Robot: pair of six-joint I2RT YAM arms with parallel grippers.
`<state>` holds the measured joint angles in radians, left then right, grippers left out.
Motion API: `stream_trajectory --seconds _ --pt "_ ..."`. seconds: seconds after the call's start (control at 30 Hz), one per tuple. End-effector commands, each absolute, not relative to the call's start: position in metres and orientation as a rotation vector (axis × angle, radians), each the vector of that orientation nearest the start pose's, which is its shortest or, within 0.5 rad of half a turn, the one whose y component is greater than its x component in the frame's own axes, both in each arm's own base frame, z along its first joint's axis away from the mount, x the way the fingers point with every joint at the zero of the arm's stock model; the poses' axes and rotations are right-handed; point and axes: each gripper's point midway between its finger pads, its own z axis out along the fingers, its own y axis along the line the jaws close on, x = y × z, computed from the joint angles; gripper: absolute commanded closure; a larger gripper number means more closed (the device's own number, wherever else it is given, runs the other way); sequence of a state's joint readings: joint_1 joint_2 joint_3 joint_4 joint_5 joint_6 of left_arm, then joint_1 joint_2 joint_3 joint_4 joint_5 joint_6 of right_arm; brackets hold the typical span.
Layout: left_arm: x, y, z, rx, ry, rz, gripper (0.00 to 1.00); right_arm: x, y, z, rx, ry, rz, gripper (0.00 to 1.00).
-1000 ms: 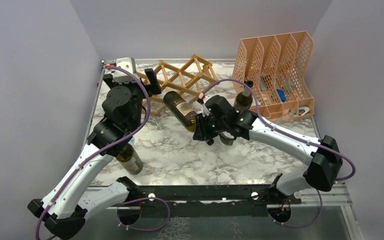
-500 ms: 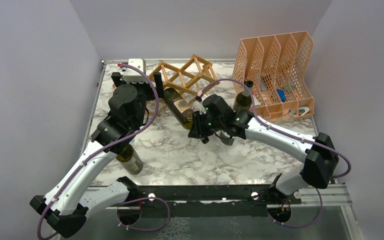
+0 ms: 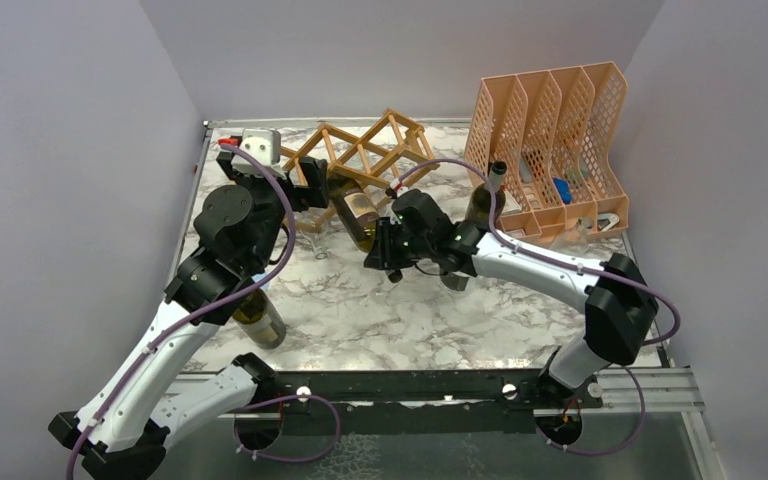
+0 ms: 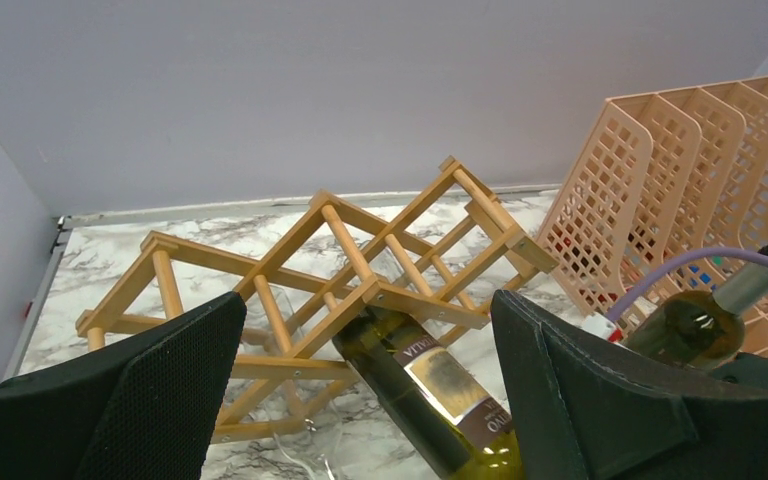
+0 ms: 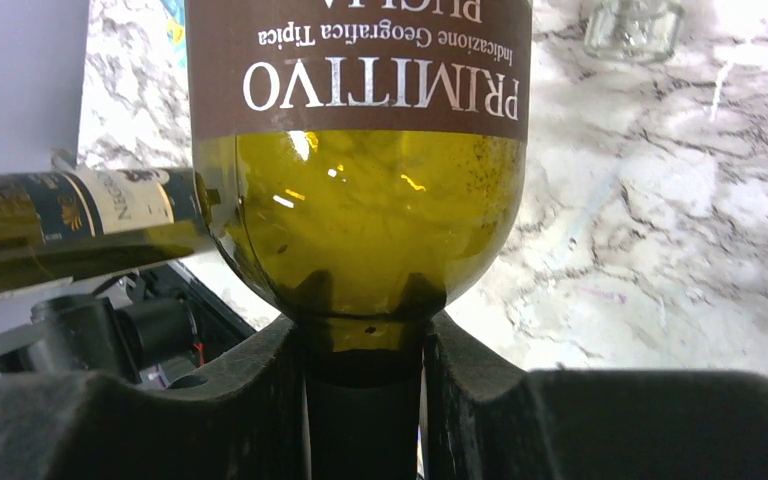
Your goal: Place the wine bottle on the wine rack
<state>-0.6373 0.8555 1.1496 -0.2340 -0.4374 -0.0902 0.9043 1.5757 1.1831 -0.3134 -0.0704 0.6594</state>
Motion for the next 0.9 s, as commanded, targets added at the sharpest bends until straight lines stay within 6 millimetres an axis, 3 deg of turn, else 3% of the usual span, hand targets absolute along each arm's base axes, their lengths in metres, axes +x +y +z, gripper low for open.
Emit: stream_trajectory --seconds 0.0,0.3,0.67,0.87 --pt "0.276 -0.131 0.42 0.108 1.518 -0.314 0.01 0.281 0.405 0.206 -0.208 2.183 0.99 0.99" --pt "0.271 -0.139 0.417 0.186 1.559 -0.332 0.01 0.321 0.427 0.203 -0.01 2.132 0.946 0.99" --pt "0.266 -0.144 0.416 0.226 1.562 -0.36 0.01 0.342 0.453 0.197 -0.052 2.121 0.927 0.97" --pt "0.265 -0.145 0.414 0.236 1.568 -0.365 0.01 0.351 0.463 0.198 -0.124 2.118 0.892 0.89"
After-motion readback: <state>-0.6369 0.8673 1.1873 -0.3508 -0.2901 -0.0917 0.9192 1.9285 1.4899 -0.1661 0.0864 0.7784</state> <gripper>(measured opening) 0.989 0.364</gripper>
